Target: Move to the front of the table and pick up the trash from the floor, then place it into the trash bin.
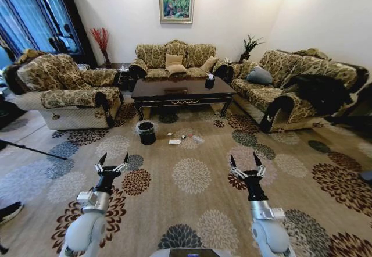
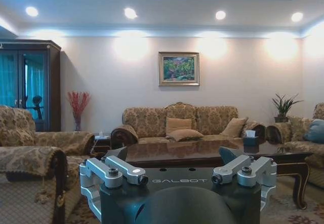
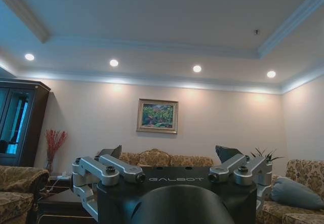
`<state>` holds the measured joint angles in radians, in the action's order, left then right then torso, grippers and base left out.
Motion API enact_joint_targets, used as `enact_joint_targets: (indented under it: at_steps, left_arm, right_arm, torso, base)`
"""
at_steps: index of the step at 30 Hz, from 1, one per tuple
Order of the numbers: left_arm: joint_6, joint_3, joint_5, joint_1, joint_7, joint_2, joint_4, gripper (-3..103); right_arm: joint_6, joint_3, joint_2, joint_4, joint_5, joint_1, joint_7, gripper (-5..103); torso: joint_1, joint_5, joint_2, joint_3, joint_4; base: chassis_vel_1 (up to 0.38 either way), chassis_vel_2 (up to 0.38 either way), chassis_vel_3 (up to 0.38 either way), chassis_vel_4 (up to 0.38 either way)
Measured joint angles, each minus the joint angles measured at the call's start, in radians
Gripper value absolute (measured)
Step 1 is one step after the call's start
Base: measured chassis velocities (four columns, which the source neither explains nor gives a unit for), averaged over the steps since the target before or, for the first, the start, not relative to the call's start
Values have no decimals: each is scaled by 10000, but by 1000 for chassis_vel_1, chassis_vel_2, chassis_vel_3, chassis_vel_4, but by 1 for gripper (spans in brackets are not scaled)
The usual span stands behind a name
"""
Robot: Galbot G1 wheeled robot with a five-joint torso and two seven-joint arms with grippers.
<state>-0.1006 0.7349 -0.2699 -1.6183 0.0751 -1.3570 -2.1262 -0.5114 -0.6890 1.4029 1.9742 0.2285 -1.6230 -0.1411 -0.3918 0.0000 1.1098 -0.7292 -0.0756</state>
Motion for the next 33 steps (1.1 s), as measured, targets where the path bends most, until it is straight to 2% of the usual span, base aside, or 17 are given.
enact_joint_targets:
  at_steps: [4,6,9,28,33]
  left_arm:
    - [-139,-132,280,-112,-448,-122,86,100]
    - [-67,-210,389,-135,-849,-134,94,100]
    - [-3,-265,411,-139,-1120,-118,97,100]
    - [-140,-237,521,-234,-1119,-126,229,100]
    - [-145,-197,584,-270,-956,-119,231,100]
  right_arm:
    - [64,0,9,25,-65,2,300,100]
    - [124,-9,-7,28,-78,15,465,100]
    - [168,-11,-30,-4,-70,27,575,100]
    - [251,46,-11,-369,-110,199,972,100]
    - [403,43,-7,-475,-910,366,1771,100]
  torso:
    - [0,-1,0,0,0]
    - [4,-1,-8,4,1]
    - [46,-1,-96,47,2]
    - [466,0,-1036,569,2]
    - [597,0,-1326,729,2]
  base:
    - [0,0,0,0]
    - [0,0,0,0]
    - [0,0,0,0]
    - [0,0,0,0]
    - [0,0,0,0]
